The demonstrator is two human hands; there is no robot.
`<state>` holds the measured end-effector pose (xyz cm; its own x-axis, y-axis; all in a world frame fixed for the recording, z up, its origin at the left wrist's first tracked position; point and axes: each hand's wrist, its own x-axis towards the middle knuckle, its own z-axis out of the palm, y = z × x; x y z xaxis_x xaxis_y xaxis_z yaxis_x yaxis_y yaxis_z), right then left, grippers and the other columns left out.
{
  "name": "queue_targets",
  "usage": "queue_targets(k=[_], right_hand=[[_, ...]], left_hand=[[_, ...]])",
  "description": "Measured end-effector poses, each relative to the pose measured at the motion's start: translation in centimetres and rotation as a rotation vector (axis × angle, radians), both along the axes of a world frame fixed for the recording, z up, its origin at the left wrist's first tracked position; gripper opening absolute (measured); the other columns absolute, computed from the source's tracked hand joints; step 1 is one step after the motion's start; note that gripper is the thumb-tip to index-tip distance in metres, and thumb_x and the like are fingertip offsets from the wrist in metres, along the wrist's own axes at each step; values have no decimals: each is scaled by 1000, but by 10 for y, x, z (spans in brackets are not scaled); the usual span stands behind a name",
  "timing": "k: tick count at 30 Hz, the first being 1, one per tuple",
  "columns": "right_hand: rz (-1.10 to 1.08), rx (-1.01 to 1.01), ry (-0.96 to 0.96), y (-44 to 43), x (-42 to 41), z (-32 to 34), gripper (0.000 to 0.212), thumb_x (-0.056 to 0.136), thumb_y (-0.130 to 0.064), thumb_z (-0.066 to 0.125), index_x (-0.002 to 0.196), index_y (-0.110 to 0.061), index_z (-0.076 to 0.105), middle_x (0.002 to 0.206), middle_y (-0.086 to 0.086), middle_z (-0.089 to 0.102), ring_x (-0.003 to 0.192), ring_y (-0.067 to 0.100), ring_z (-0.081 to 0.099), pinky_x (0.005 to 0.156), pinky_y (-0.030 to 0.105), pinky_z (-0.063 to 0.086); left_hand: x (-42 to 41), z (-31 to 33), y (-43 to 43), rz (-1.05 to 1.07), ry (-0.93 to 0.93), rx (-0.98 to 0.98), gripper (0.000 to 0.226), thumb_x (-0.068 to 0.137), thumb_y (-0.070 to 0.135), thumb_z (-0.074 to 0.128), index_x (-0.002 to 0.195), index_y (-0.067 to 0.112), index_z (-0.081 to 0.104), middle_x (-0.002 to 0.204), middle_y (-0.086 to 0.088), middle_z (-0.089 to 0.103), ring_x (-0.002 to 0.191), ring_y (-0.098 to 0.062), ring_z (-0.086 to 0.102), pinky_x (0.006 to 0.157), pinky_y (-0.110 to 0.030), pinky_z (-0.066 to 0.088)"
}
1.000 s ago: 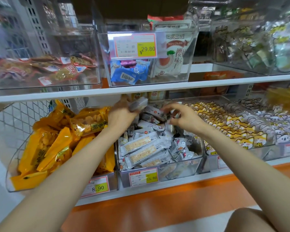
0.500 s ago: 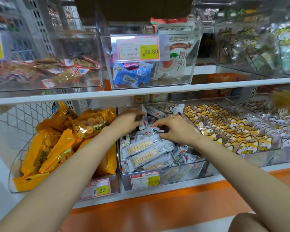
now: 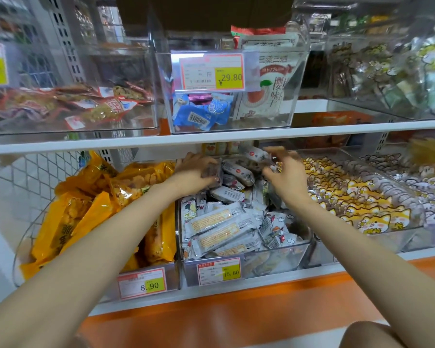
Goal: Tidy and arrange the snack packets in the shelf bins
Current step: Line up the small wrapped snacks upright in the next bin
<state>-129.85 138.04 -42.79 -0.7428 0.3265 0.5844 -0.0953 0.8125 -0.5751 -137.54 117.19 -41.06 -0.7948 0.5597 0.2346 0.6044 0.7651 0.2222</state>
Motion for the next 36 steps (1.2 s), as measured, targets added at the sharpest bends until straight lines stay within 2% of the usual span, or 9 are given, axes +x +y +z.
queue_targets(k=[3, 5, 8, 11, 15, 19, 24, 30, 36], right_hand=[[-10, 279, -247, -2, -15, -5, 39, 87, -22, 61, 125, -23, 57, 117, 8, 60, 112, 31, 52, 94, 43, 44], [34, 346, -374, -2, -20, -9, 48, 89, -29, 58, 136, -23, 47, 135, 7, 49, 126, 31, 42, 104, 45, 36], [83, 326, -386, 2, -19, -9, 63, 86, -31, 62, 143, -25, 36, 150, 4, 33, 137, 29, 27, 112, 42, 26], [95, 224, -276, 7, -11, -6, 62, 83, -24, 65, 141, -22, 42, 139, 10, 46, 123, 29, 45, 103, 39, 39], [103, 71, -130, 10, 4, -1, 41, 85, -15, 62, 125, -21, 58, 127, 5, 59, 101, 23, 59, 94, 39, 47], [135, 74, -126, 15, 11, 1, 30, 87, -24, 62, 117, -24, 63, 126, 1, 60, 120, 20, 51, 104, 40, 39], [91, 73, -133, 11, 20, 5, 29, 88, -19, 63, 116, -13, 65, 120, 13, 62, 115, 30, 52, 96, 35, 39], [119, 108, -242, 9, 29, 1, 32, 87, -17, 61, 119, -19, 63, 115, 14, 60, 112, 29, 50, 96, 38, 41], [117, 144, -270, 18, 48, -5, 33, 85, -16, 64, 117, -16, 63, 118, 10, 57, 116, 29, 48, 94, 36, 38]], left_hand=[[17, 7, -6, -141, -46, 149, 28, 89, 42, 54, 106, 20, 59, 108, 3, 59, 103, -15, 53, 87, -32, 44], [36, 14, -10, -248, -262, 114, 25, 86, 43, 58, 102, 24, 55, 98, 13, 58, 91, -3, 55, 84, -22, 47], [61, 15, -15, -321, -466, -57, 61, 75, 49, 70, 124, 26, 42, 116, 15, 48, 108, -2, 48, 94, -17, 39], [80, 1, -17, -243, -220, -274, 98, 64, 65, 69, 140, 25, 22, 128, 10, 30, 120, -9, 30, 106, -29, 26], [97, -22, -18, -180, 23, -353, 100, 64, 71, 65, 138, 21, 20, 115, 8, 21, 110, -13, 26, 99, -30, 27], [99, -22, -18, -140, -43, -188, 81, 75, 58, 65, 135, 18, 29, 120, 2, 32, 101, -13, 38, 84, -28, 36], [76, -1, -12, -59, 85, 23, 76, 74, 48, 71, 135, 20, 37, 123, 4, 44, 110, -13, 43, 90, -27, 32], [22, -6, 8, 221, 47, 310, 70, 73, 45, 73, 120, 16, 30, 115, -8, 55, 101, -29, 58, 79, -37, 52], [2, 0, 32, 462, 57, 134, 63, 83, 50, 60, 128, 13, 39, 128, -16, 43, 117, -34, 44, 96, -41, 40]])
